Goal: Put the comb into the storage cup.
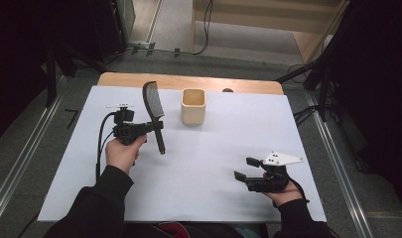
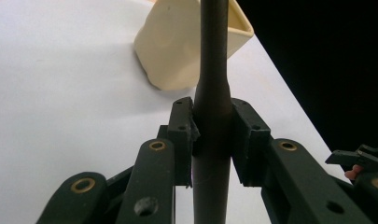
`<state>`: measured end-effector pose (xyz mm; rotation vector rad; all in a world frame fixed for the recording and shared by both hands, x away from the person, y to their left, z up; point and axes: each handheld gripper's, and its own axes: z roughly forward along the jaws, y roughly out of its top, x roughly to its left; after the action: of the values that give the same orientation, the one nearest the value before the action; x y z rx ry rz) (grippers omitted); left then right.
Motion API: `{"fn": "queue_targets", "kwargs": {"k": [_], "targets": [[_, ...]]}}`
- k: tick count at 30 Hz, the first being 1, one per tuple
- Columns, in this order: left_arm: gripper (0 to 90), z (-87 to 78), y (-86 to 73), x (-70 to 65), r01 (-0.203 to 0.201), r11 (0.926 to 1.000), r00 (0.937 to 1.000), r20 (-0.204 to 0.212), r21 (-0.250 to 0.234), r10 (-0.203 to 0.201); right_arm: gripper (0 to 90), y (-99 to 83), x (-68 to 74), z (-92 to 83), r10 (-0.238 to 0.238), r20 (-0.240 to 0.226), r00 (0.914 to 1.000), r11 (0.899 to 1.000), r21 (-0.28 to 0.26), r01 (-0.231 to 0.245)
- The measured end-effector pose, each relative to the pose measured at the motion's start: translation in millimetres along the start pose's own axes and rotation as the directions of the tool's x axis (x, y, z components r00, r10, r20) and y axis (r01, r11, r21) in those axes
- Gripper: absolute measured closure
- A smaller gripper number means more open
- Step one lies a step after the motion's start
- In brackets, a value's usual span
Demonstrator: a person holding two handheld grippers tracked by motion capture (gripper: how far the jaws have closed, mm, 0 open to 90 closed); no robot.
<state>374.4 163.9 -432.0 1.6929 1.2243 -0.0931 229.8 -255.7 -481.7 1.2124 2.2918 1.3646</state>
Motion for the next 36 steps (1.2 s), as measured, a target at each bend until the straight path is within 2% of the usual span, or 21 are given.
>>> {"fn": "queue_targets", "kwargs": {"k": [9, 12, 17, 24, 28, 31, 36], "targets": [[72.5, 7.7, 11.6, -4.3, -0.022, 0.9998, 0.9995, 0.023, 0.0, 0.022, 24.2, 0.6, 0.1, 0.9, -0.003, 0.0, 1.0, 1.0, 0.003, 0.003], [72.5, 10.8, 16.3, -6.8, -0.041, 0.9992, 0.9988, 0.025, 0.001, 0.041, 24.2, 0.6, 0.0, 1.4, 0.001, 0.001, 1.0, 1.0, 0.003, -0.001], [72.6, 15.8, 22.1, -9.2, -0.058, 0.9983, 0.9979, 0.03, 0.003, 0.058, 24.2, 1.3, -0.7, 0.9, -0.008, 0.022, 0.9997, 1.0, 0.0, 0.008], [72.6, 22.5, 32.6, -10.3, -0.088, 0.9961, 0.9955, 0.037, 0.011, 0.087, 24.2, 1.5, -2.4, 0.3, 0.006, 0.032, 0.9995, 1.0, 0.003, -0.006], [72.5, 24.8, 36.9, -10.3, -0.084, 0.9964, 0.995, 0.054, 0.012, 0.084, 24.2, 1.7, -1.4, 0.5, 0.006, 0.027, 0.9996, 1.0, 0.004, -0.006], [72.5, 25.9, 38.6, -9.8, -0.068, 0.9976, 0.9953, 0.071, 0.015, 0.066, 24.2, 2.3, -1.7, 0.9, 0.009, 0.032, 0.9994, 1.0, 0.001, -0.009], [72.5, 27.7, 41.4, -12.5, -0.082, 0.9965, 0.9939, 0.075, 0.019, 0.08, 24.2, 2.9, -1.5, 1.4, 0.009, 0.045, 0.9989, 1.0, 0.008, -0.009]]}}
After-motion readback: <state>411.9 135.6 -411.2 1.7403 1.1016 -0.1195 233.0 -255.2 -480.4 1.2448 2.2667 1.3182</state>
